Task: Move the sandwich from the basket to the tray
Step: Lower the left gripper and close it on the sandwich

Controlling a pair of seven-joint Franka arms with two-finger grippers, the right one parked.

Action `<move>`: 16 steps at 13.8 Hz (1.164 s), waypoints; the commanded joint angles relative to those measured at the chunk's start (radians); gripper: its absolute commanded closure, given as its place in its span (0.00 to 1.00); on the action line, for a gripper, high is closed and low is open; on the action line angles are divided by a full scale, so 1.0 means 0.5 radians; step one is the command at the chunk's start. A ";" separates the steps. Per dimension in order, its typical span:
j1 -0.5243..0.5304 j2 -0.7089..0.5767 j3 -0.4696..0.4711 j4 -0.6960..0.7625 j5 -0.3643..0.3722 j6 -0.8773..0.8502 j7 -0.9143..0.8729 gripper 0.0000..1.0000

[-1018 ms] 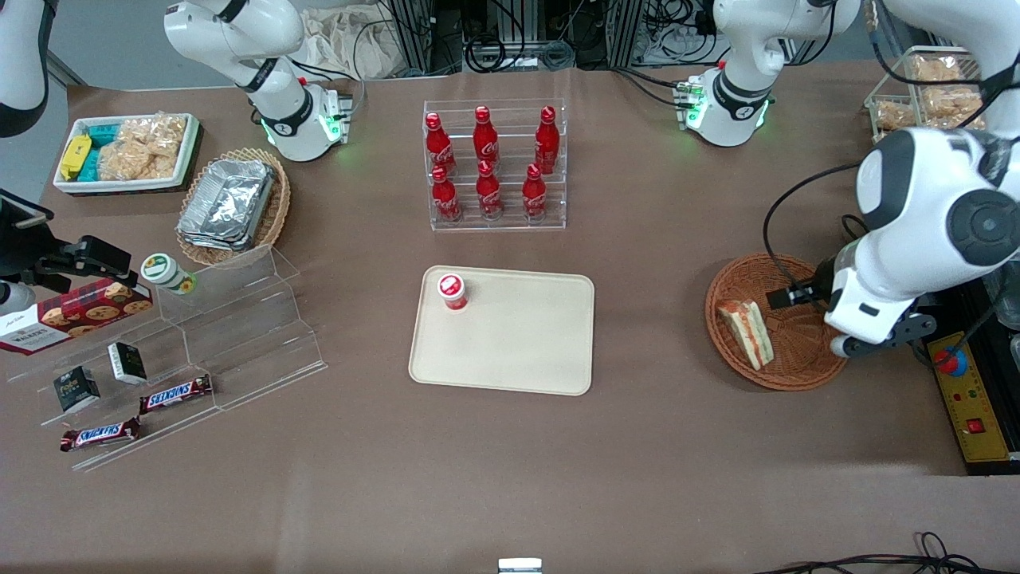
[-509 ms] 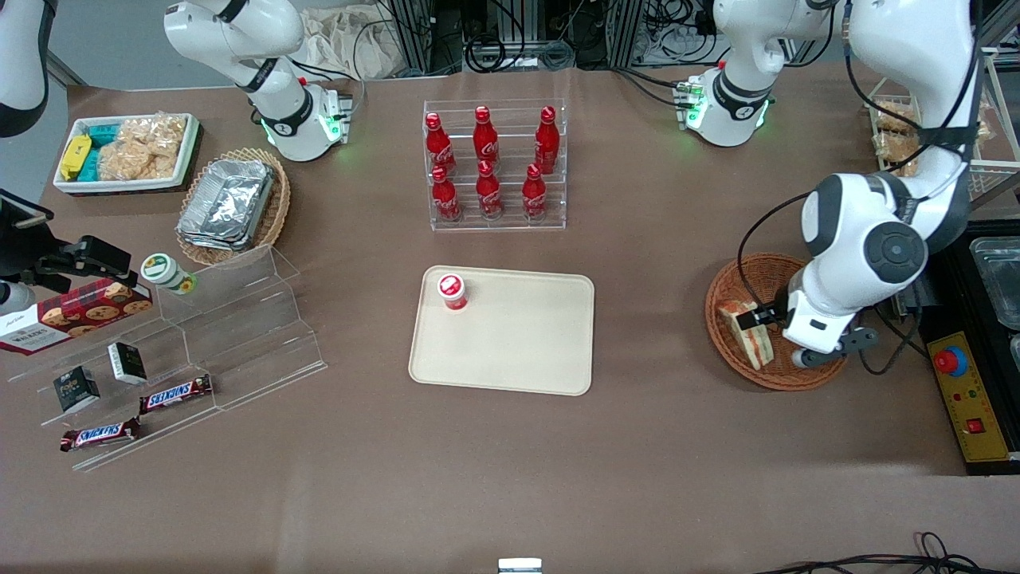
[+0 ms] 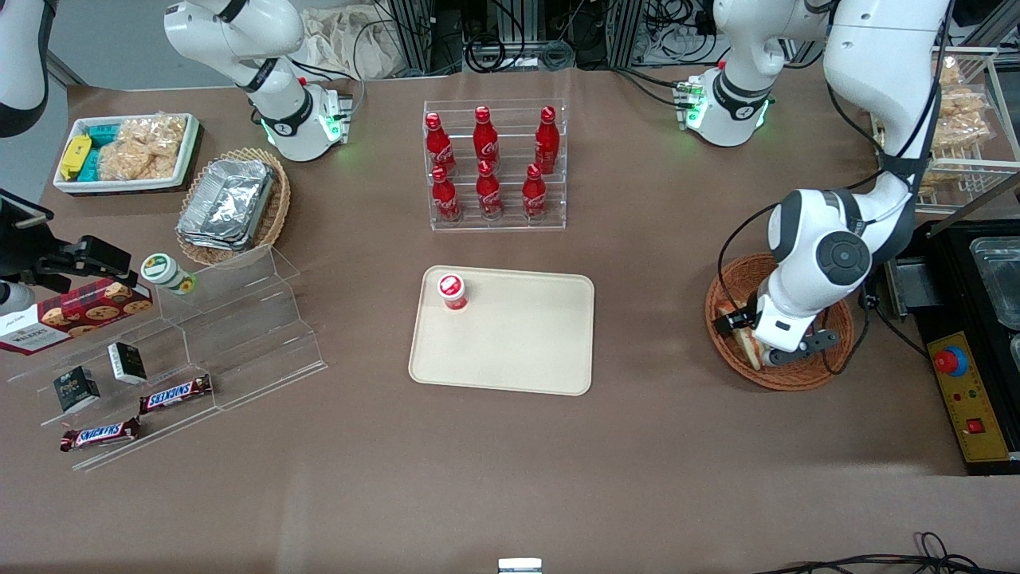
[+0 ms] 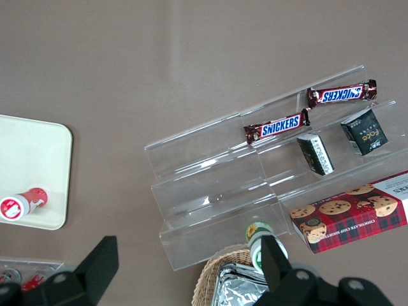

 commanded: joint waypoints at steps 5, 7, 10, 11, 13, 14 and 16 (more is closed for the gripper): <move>-0.023 -0.007 0.015 -0.024 0.019 0.040 -0.022 0.61; -0.023 -0.019 0.015 -0.015 0.019 0.022 -0.013 0.67; -0.023 -0.120 0.012 0.043 0.026 -0.109 -0.007 0.68; -0.026 -0.160 0.012 0.095 0.026 -0.225 -0.001 0.68; -0.048 -0.249 0.012 0.251 0.029 -0.517 0.002 0.67; -0.057 -0.295 0.009 0.316 0.041 -0.649 0.002 0.67; -0.100 -0.375 0.009 0.475 0.075 -0.925 -0.001 0.67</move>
